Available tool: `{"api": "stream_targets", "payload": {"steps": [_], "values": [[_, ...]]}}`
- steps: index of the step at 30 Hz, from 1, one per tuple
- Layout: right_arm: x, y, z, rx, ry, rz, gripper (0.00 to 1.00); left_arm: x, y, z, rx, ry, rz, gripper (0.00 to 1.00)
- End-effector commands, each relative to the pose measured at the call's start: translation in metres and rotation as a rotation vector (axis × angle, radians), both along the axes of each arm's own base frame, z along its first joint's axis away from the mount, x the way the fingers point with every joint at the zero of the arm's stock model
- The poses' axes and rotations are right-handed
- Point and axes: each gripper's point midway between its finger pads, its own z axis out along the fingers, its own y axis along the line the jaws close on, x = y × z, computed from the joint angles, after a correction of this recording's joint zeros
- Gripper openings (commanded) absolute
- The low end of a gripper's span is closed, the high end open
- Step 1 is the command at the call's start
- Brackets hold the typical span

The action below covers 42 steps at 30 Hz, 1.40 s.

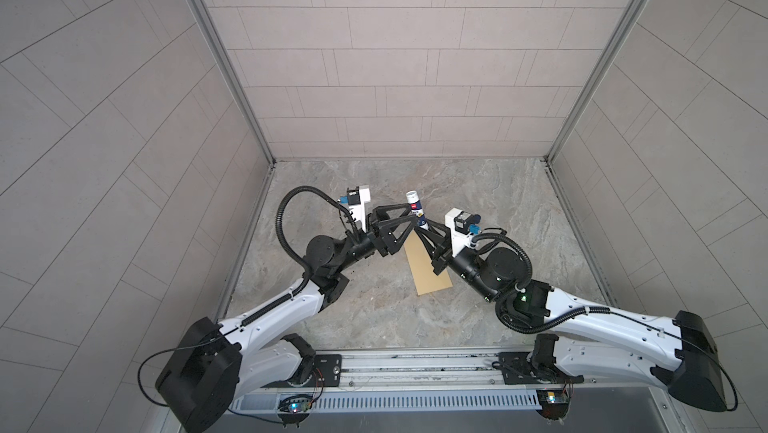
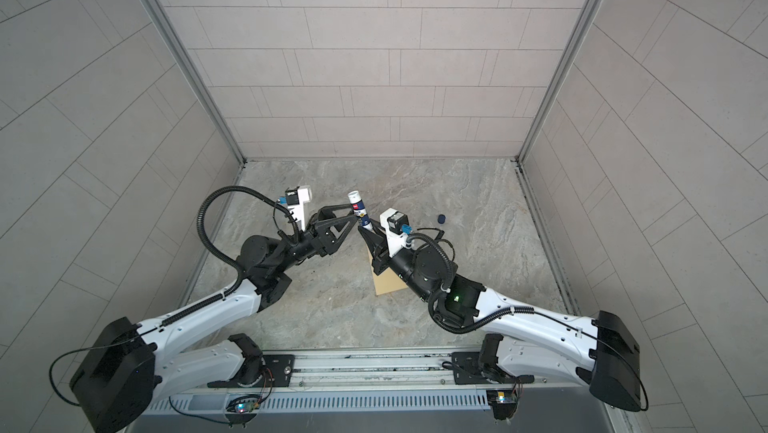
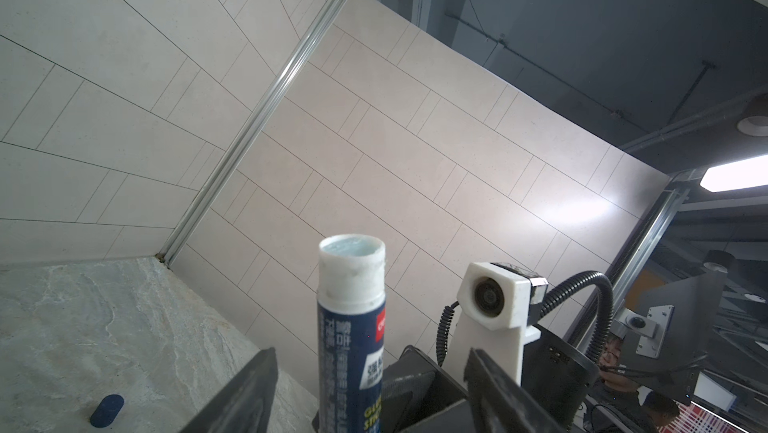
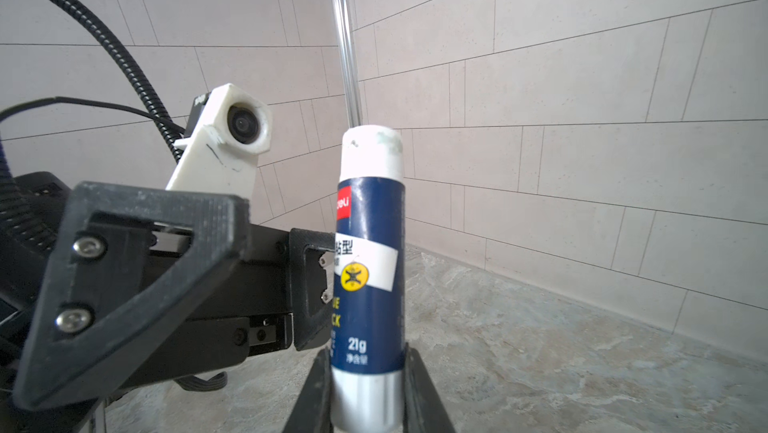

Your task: Place the letter into the envelope and seal it

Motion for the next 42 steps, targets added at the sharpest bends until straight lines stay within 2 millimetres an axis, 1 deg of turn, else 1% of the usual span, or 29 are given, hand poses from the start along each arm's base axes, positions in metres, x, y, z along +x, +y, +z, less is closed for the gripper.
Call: {"api": "stream_targets", "payload": {"steps": [1, 4, 16, 20, 26, 28, 31, 35, 38, 40, 42], "values": [[-0.005, 0.005, 0.016, 0.061, -0.011, 0.048, 0.00, -0.014, 0.004, 0.029, -0.044, -0.102, -0.013, 0.74], [-0.005, 0.009, 0.013, 0.059, -0.002, 0.063, 0.00, -0.014, 0.005, 0.031, -0.046, -0.106, -0.008, 0.70], [-0.007, 0.014, 0.014, 0.069, 0.003, 0.090, 0.00, -0.007, 0.003, 0.024, -0.014, -0.081, 0.015, 0.41], [-0.008, 0.017, 0.013, 0.061, 0.004, 0.103, 0.00, -0.004, 0.002, 0.020, 0.000, -0.073, 0.026, 0.27], [-0.005, 0.017, 0.011, 0.029, 0.002, 0.087, 0.00, 0.002, 0.003, 0.012, 0.032, -0.046, 0.062, 0.02], [0.000, 0.015, 0.009, -0.004, 0.003, 0.052, 0.00, 0.005, 0.004, 0.009, 0.046, -0.030, 0.083, 0.00], [0.008, 0.014, 0.003, -0.114, -0.011, -0.009, 0.00, 0.014, 0.007, 0.000, 0.078, 0.012, 0.133, 0.00], [0.017, 0.012, -0.004, -0.302, -0.071, -0.188, 0.00, 0.023, 0.011, -0.011, 0.110, 0.073, 0.201, 0.00], [0.015, 0.021, -0.006, -0.494, -0.164, -0.330, 0.00, 0.029, 0.014, -0.018, 0.140, 0.091, 0.248, 0.00], [0.010, 0.033, -0.009, -0.615, -0.229, -0.415, 0.00, 0.031, 0.014, -0.020, 0.146, 0.103, 0.260, 0.00], [0.007, 0.043, -0.012, -0.681, -0.266, -0.485, 0.00, 0.034, 0.015, -0.023, 0.151, 0.118, 0.272, 0.00]]}}
